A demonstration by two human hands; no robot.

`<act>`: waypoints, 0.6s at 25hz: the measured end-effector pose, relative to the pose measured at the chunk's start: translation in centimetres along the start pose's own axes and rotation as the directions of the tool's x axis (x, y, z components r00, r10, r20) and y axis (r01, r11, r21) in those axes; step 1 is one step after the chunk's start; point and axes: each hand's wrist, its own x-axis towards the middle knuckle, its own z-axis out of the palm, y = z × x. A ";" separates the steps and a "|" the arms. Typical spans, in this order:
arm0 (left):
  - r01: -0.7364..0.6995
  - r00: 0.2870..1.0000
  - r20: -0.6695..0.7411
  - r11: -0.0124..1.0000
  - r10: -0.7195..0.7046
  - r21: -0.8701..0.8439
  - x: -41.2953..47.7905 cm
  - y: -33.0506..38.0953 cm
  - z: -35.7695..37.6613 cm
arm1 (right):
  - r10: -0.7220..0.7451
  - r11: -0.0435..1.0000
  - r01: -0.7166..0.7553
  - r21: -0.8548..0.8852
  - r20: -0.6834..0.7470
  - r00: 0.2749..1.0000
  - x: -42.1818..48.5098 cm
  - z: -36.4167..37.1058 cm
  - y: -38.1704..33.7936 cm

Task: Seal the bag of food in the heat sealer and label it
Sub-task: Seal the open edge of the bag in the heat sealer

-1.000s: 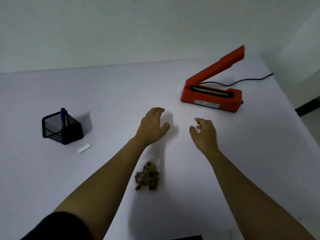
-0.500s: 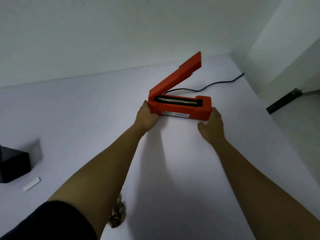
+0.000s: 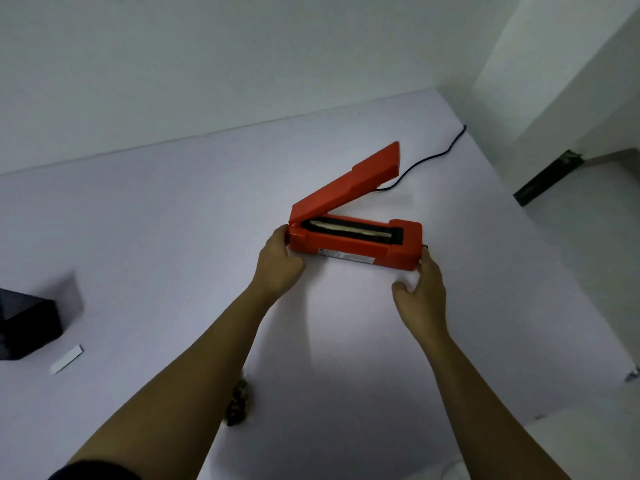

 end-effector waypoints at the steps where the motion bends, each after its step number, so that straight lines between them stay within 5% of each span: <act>1: -0.004 1.000 0.002 1.000 0.004 0.002 -0.7 -0.3 0.1 | 0.004 1.000 -0.004 -0.001 -0.007 1.000 -1.0 0.0 0.5; 9: -0.001 1.000 0.018 0.999 0.001 0.044 -2.7 -2.4 -1.0 | 0.068 0.998 -0.068 -0.003 -0.074 0.995 -4.4 0.2 1.1; 12: -0.035 0.990 -0.134 0.999 0.040 0.041 -4.3 -4.8 -3.5 | 0.037 0.999 -0.028 0.046 -0.191 0.981 -8.3 3.0 0.2; 15: 0.003 0.947 -0.322 0.999 0.009 0.035 -7.1 -8.8 -6.5 | 0.047 0.992 -0.048 0.115 0.012 0.999 -11.8 7.1 -1.2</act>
